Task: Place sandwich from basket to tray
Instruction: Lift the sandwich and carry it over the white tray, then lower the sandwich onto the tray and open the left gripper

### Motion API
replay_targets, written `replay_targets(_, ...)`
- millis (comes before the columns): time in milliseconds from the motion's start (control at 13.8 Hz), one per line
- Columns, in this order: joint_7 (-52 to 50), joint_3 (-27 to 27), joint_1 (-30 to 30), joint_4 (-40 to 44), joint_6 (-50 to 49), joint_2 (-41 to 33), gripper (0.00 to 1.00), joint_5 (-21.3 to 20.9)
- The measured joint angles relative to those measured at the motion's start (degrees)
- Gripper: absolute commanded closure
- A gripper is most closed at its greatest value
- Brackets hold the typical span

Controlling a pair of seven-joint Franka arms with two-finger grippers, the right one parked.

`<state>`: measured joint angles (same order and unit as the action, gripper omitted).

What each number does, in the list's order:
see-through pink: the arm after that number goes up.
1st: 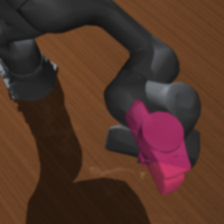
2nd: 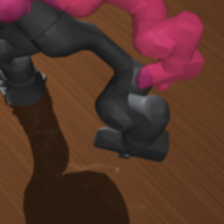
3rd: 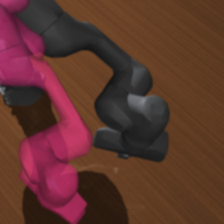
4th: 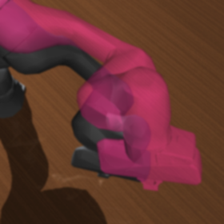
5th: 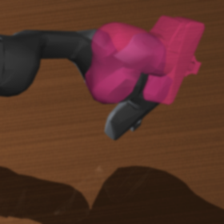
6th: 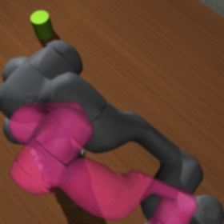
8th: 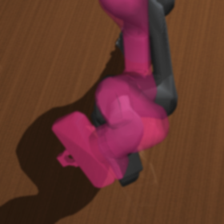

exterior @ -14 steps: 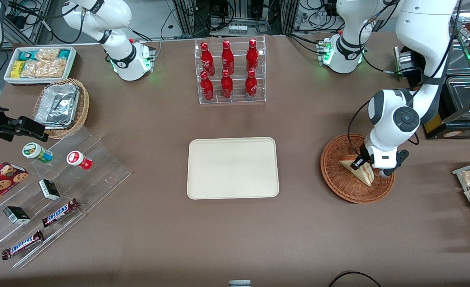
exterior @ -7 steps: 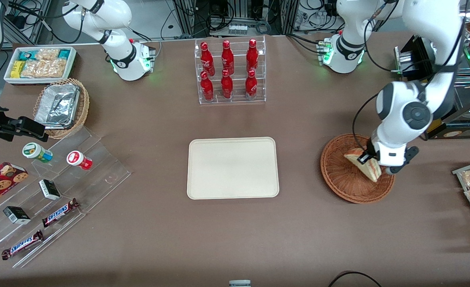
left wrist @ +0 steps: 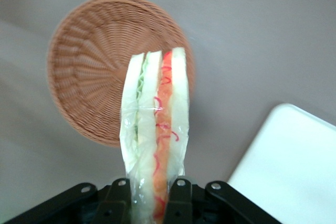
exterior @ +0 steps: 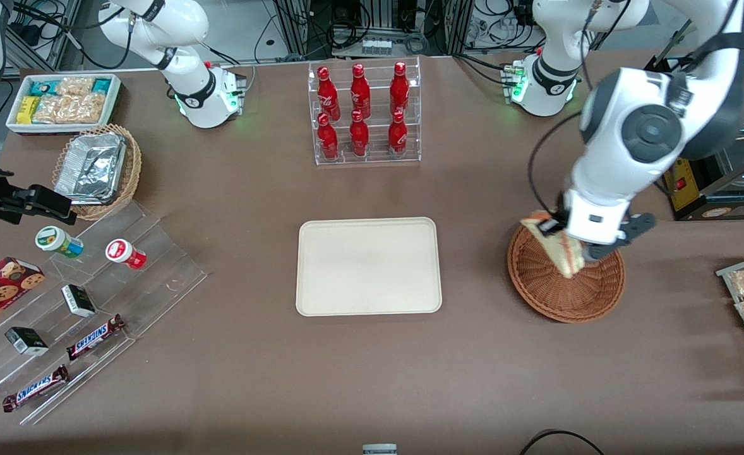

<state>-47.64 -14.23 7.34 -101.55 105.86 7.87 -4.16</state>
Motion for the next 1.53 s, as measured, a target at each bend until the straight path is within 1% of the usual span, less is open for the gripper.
replay_targets(218, -0.3, -8.4, 0.6, 4.8, 0.1, 4.9, 1.00, -0.5)
replay_targets(364, -0.4, -10.6, 4.0, 8.7, 0.1, 9.7, 1.00, -3.5)
replay_targets(582, -0.5, -10.8, 10.6, 16.2, 1.5, 19.3, 1.00, -6.8)
replay_targets(727, -0.5, -10.8, 13.9, 20.3, 5.1, 25.7, 1.00, -9.5)
replay_targets(873, -1.5, -10.7, 16.2, 22.4, 9.0, 30.9, 1.00, -12.4)
replay_targets(1091, -5.6, -10.7, 18.2, 23.5, 14.1, 36.2, 1.00, -17.0)
replay_targets(1309, -7.0, -10.7, 19.7, 26.1, 15.3, 39.9, 1.00, -18.4)
replay_targets(1527, -8.4, -10.6, 21.4, 29.4, 15.3, 43.2, 1.00, -21.0)
